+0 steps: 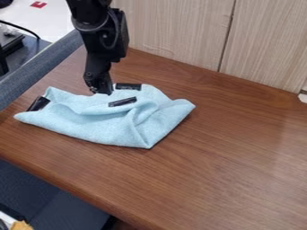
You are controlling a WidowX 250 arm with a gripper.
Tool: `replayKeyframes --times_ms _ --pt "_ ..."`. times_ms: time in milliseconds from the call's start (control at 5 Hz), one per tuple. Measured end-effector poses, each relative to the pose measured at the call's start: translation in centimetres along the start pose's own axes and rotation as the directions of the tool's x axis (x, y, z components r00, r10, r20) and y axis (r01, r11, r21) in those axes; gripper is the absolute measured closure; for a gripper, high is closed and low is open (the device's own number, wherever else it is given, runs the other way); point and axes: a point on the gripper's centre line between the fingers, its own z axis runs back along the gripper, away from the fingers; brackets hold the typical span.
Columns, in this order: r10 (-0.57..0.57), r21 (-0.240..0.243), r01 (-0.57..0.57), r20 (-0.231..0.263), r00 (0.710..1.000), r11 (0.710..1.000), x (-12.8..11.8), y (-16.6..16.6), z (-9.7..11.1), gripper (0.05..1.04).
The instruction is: Fold the cloth from right to left
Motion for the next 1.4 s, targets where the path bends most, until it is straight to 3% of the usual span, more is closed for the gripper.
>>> replayKeyframes --times_ms 200,400,600,800,1000,1200,1400 --pt "0.011 -0.027 -0.011 -0.007 1.000 1.000 -0.1 -0.5 -0.6 0.083" --pt "0.168 -0.039 -0.171 -0.073 0.983 0.984 -1.7 -0.7 -0.6 0.083" --pt "0.385 -0.022 -0.392 -0.138 0.912 0.920 -4.0 -0.3 -0.6 0.083" --pt "0.547 -0.008 -0.557 -0.181 0.817 0.830 -6.0 0.1 -1.0 0.083" --pt "0.679 0.014 -0.698 -0.241 0.693 0.716 -8.8 0.4 -2.3 0.083" --pt "0.772 0.015 -0.799 -0.268 0.576 0.601 -11.3 0.9 -4.3 0.083" --pt "0.821 -0.006 -0.860 -0.295 0.490 0.511 -13.2 0.9 -6.3 0.083"
